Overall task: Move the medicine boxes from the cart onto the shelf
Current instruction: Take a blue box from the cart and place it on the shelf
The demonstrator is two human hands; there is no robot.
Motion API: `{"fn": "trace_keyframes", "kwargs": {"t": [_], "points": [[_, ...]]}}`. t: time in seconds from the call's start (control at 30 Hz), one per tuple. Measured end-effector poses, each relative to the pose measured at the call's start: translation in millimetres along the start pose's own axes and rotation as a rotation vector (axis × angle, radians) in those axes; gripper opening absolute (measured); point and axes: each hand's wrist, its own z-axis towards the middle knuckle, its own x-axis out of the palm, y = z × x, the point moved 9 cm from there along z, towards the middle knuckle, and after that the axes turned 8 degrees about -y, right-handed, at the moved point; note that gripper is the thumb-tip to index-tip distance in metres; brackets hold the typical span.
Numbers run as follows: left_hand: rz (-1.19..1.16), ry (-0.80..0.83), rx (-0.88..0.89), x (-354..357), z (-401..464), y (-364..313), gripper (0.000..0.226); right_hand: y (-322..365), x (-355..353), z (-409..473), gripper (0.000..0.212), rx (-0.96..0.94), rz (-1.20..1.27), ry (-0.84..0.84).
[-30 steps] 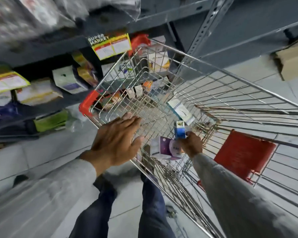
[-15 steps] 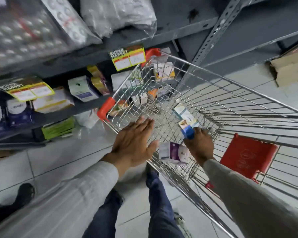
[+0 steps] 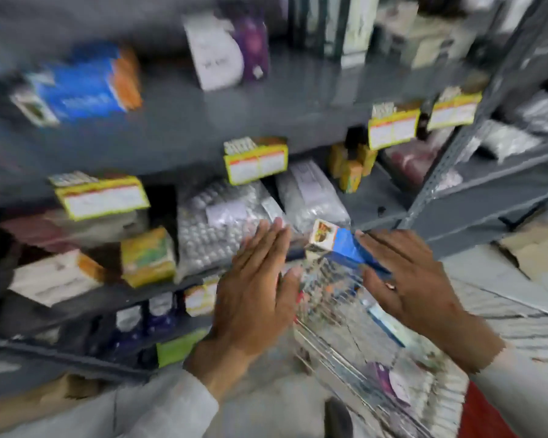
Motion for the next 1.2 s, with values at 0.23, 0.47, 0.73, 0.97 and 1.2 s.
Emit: {"fn": "trace_keyframes", "kwargs": {"t": [0.23,0.47,0.73,0.97,1.2], "points": [[0.233,-0.334,0.013,-195.6,38.6,60.6,0.055,128.6,0.1,152.0,0.042,-0.333,0.091,0.018],[0.549,-0.239,-0.257,-278.0,39.5,182.3,0.065,224.5,87.4,263.1,0.047,-0.378,0.121,0.173],[0.636,-0.229,-0.301,-279.8,44.6,216.9,0.066,274.2,171.5,319.2,0.048,-0.339,0.065,0.309],[0.615,-0.225,-0.312,-280.1,44.3,222.0,0.065,267.9,188.9,304.8,0.058,-0.349,0.047,0.356],[0.398,-0.494,-0.262,-293.6,38.7,179.1,0.050,247.3,128.8,268.7,0.055,-0.459,0.202,0.047]]}}
